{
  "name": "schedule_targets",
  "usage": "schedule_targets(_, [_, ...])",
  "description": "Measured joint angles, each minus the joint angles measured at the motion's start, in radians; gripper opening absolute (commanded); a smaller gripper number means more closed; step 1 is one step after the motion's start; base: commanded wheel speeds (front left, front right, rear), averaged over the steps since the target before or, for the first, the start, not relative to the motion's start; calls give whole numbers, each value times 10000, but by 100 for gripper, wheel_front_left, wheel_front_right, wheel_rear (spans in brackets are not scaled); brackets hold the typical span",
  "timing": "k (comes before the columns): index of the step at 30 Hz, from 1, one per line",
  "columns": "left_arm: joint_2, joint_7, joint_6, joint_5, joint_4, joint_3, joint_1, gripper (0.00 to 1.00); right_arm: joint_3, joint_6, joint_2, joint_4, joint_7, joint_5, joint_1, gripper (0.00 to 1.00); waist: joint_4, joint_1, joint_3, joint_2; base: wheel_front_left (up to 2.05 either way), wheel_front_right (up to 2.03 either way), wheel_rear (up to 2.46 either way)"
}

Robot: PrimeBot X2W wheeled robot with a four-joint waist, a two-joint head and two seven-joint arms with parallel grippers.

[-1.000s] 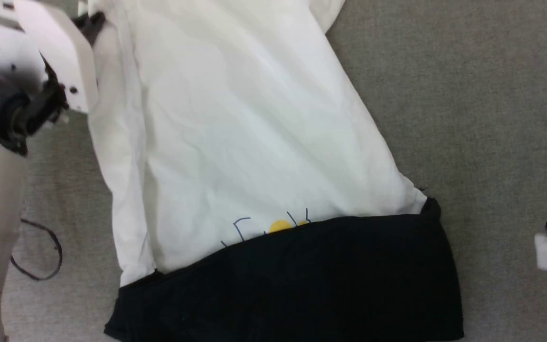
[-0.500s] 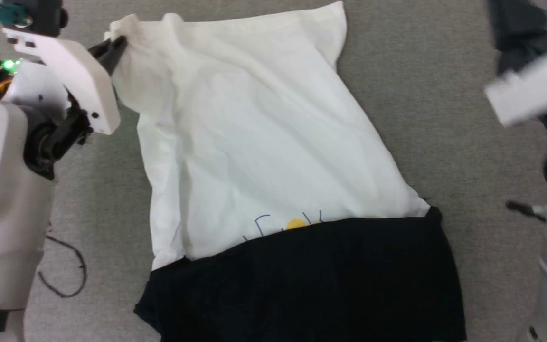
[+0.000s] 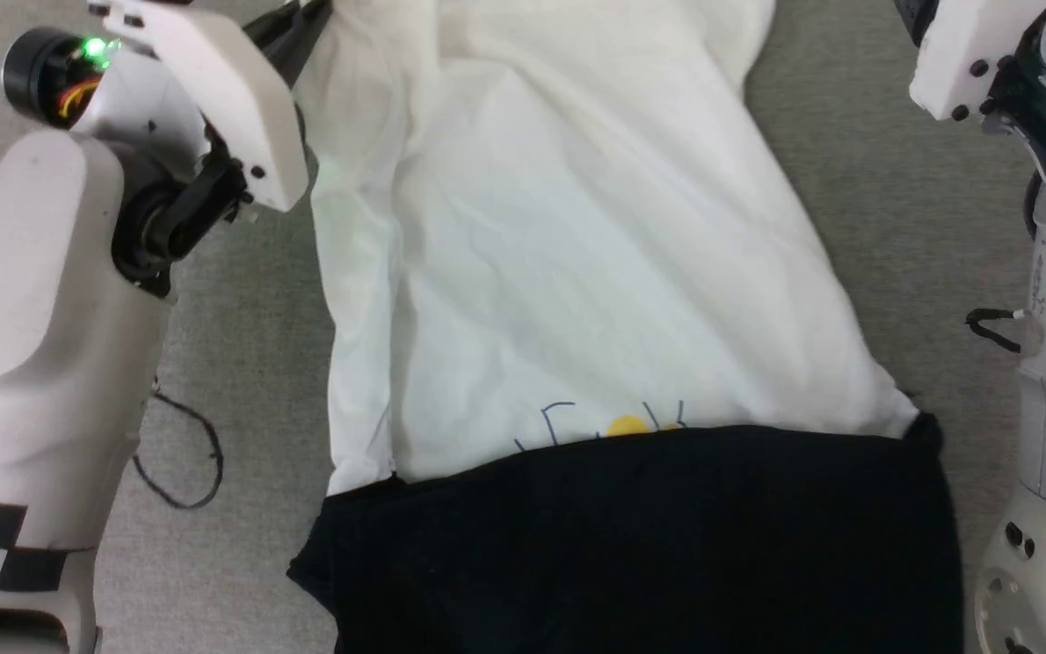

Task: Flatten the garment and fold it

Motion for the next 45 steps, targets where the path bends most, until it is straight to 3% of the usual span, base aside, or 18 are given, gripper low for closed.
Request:
schedule_targets(19, [-272, -573, -13, -456, 431, -830, -917, 0, 470, 0, 13, 1641, -13, -533, -933, 100, 957, -1, 1200, 0, 0, 0, 0])
schedule_targets(20, [-270, -612, -13, -487, 460, -874, -939, 0, 497, 0, 13, 1684, -10, -560, -970, 82, 979, -1, 1221, 0, 0, 0, 0])
schedule_targets(21, [-268, -660, -13, -531, 491, -915, -958, 0, 504, 0, 13, 1714, -6, -560, -1005, 37, 996, -1, 1236, 0, 0, 0, 0])
schedule_targets(22, [-265, -692, -13, -564, 529, -949, -979, 0, 508, 0, 13, 1749, -4, -583, -1046, 0, 1008, -1, 1243, 0, 0, 0, 0])
schedule_targets(32, [-102, -1398, -17, -1147, 819, -934, -1056, 0, 153, 2, 48, 1707, -823, -692, -1084, 0, 903, -1, 798, 0, 0, 0, 0])
schedule_targets(45, [462, -2111, -25, -1883, 253, -732, -825, 0, -872, 6, 50, 387, -1572, -305, -360, 0, 502, -2, -660, 0, 0, 0, 0])
